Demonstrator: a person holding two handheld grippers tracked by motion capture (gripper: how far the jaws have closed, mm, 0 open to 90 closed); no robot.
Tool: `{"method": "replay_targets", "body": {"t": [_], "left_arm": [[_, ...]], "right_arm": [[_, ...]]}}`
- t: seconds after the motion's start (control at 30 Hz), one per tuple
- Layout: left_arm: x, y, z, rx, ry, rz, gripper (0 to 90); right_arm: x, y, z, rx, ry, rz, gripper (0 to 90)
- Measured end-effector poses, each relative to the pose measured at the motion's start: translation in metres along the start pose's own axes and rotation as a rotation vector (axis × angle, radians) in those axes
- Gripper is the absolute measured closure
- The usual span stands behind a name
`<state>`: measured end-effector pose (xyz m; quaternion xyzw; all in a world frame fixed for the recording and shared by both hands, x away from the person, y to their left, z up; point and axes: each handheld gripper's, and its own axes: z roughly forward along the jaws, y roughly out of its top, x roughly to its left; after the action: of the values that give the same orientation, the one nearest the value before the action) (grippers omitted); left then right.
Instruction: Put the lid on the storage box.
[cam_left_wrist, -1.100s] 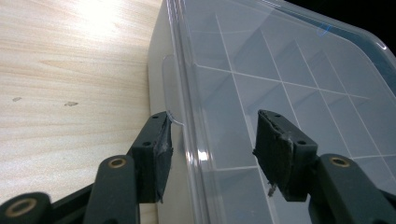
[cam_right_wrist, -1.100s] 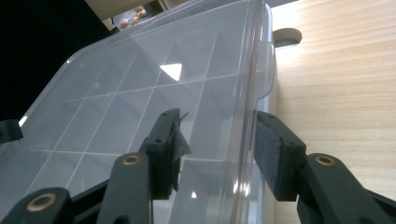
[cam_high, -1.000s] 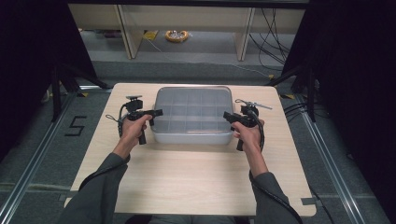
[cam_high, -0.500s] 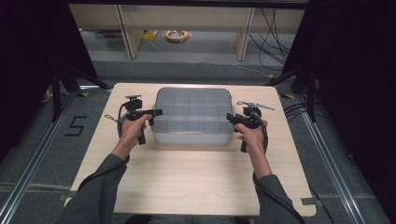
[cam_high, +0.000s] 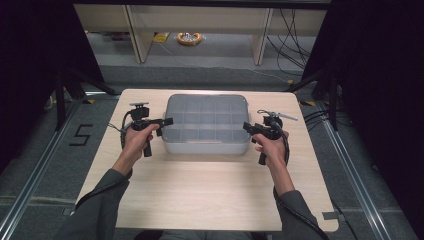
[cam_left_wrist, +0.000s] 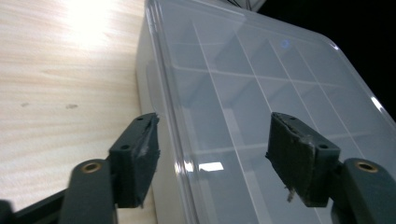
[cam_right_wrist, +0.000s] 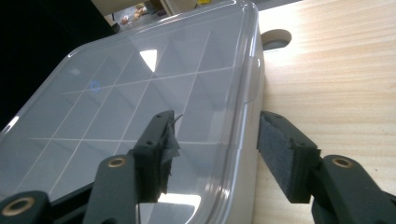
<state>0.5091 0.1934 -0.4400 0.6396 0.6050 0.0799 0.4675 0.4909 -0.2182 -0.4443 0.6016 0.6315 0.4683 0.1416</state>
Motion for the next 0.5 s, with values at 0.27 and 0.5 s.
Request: {"method": "replay_targets", "body": {"t": [0.27, 0.5], "left_arm": [[-0.001, -0.010, -0.012, -0.013, -0.030, 0.018, 29.4], [-0.005, -0.020, -0.018, -0.015, -0.062, 0.034, 27.2]], "right_arm": [[0.000, -0.002, -0.004, -0.014, 0.007, 0.017, 38.7], [0.014, -0.006, -0.008, 0.009, 0.028, 0.104, 34.9]]}}
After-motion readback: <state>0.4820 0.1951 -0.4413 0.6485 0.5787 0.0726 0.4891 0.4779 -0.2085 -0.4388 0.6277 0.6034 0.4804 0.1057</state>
